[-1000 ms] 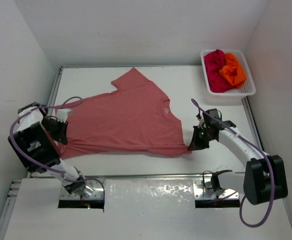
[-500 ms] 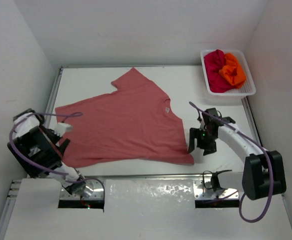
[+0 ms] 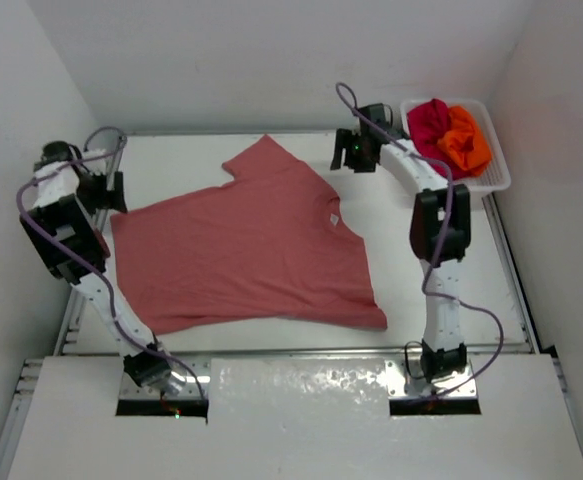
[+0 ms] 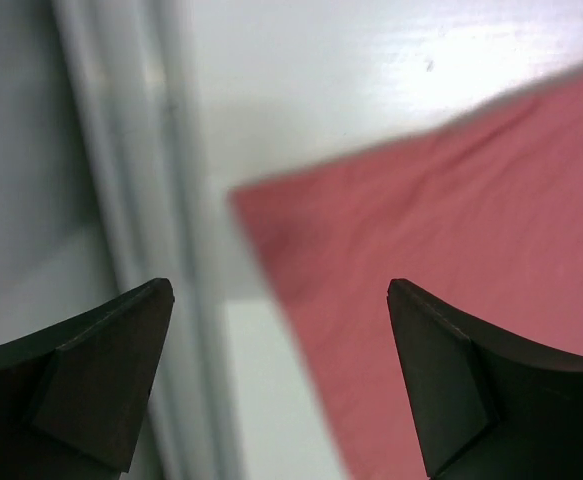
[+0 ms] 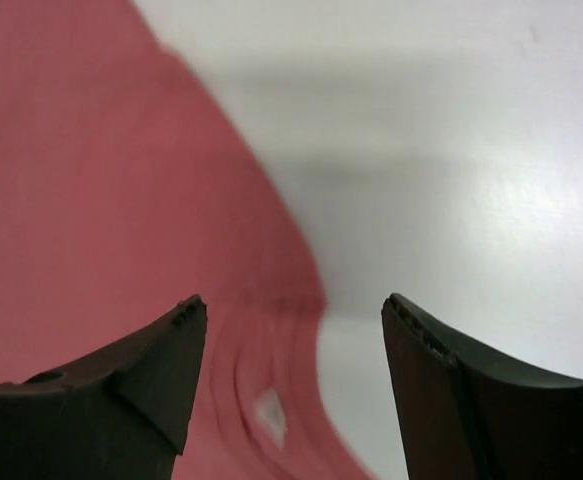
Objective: Fold and stack the t-shirts
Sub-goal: Flatten out the tshirt, then grap the side of the flattened tshirt closest away from the robot with both arms, then fold the flattened tshirt in 1/3 of the way
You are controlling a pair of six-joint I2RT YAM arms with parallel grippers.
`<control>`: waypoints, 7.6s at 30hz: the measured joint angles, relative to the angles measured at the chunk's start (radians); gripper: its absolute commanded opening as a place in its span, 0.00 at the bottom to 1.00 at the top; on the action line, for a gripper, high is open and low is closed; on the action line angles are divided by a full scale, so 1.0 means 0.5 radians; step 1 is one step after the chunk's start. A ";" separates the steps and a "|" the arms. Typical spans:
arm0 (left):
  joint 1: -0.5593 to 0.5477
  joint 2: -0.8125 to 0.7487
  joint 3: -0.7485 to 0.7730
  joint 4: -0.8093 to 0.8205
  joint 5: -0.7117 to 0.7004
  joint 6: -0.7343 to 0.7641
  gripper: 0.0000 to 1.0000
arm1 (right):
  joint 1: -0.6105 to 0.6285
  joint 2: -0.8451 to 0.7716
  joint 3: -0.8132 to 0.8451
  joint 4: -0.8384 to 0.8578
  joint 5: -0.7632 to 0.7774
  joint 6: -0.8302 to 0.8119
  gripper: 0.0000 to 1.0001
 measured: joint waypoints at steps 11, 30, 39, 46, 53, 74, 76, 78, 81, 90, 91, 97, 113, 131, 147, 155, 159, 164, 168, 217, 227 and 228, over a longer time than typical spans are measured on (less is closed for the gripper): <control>-0.117 0.356 0.054 0.157 -0.111 -0.305 0.69 | 0.145 0.589 0.400 -0.084 -0.029 0.085 0.53; -0.631 0.642 0.550 0.465 -0.005 -0.428 0.00 | -0.127 0.131 -0.468 0.366 0.245 0.450 0.00; -0.993 0.887 1.092 0.860 -0.138 -0.563 0.96 | -0.321 0.325 0.098 0.231 0.331 0.367 0.77; -0.826 0.719 1.108 0.841 -0.127 -0.650 1.00 | -0.314 0.203 0.196 0.031 0.306 0.112 0.90; -0.762 -0.116 0.514 0.520 0.200 -0.506 0.65 | -0.311 -0.680 -0.472 -0.262 0.269 -0.093 0.32; -0.995 -0.183 -0.613 0.379 0.161 -0.361 0.72 | -0.140 -1.774 -2.409 -0.494 -0.182 0.014 0.60; -1.004 -0.179 -0.620 0.395 0.161 -0.380 0.63 | -0.140 -1.781 -2.454 -0.482 -0.195 0.019 0.60; -1.009 -0.171 -0.620 0.430 0.163 -0.399 0.59 | -0.140 -1.782 -2.486 -0.467 -0.207 0.023 0.60; -1.019 -0.137 -0.620 0.476 0.166 -0.423 0.47 | -0.140 -1.802 -2.539 -0.430 -0.237 0.024 0.60; -1.021 -0.090 -0.669 0.495 0.185 -0.454 0.02 | -0.140 -1.974 -2.676 -0.388 -0.432 -0.001 0.61; -1.021 -0.090 -0.674 0.491 0.188 -0.452 0.00 | -0.140 -2.000 -2.683 -0.389 -0.465 -0.015 0.60; -1.021 -0.110 -0.681 0.484 0.194 -0.449 0.00 | 0.005 -2.150 -2.685 -0.359 -0.536 -0.141 0.60; -1.021 -0.381 -0.734 0.448 0.222 -0.393 0.00 | 0.177 -1.646 -2.570 -0.163 -0.512 -0.275 0.17; -1.021 -0.381 -0.732 0.440 0.183 -0.366 0.00 | 0.408 -2.123 -2.682 -0.357 -0.296 -0.275 0.58; -1.021 -0.381 -0.728 0.426 0.130 -0.350 0.00 | 0.497 -1.701 -2.499 -0.249 -0.215 -0.194 0.00; -1.021 -0.377 -0.583 0.400 0.105 -0.343 0.00 | 0.079 -1.107 -1.816 -0.088 -0.740 0.078 0.00; -1.021 -0.336 -0.525 0.414 0.105 -0.343 0.00 | -0.011 -0.687 -1.559 -0.109 -0.833 0.188 0.13; -1.021 -0.271 -0.523 0.414 0.104 -0.343 0.00 | -0.133 -0.455 -1.342 -0.123 -0.829 0.288 0.38; -1.021 -0.269 -0.526 0.423 0.105 -0.343 0.00 | -0.269 -0.455 -1.138 -0.123 -0.676 0.258 0.37; -0.896 -0.752 -0.797 0.177 0.148 -0.005 0.00 | -0.083 -1.261 -1.755 -0.157 -0.403 -0.151 0.00; -0.758 -1.376 -1.476 -0.373 -0.011 0.526 0.00 | -0.076 -2.221 -2.583 -0.790 -0.464 0.298 0.00; -0.758 -1.381 -1.543 -0.411 -0.049 0.566 0.00 | -0.076 -2.250 -2.583 -0.859 -0.476 0.311 0.00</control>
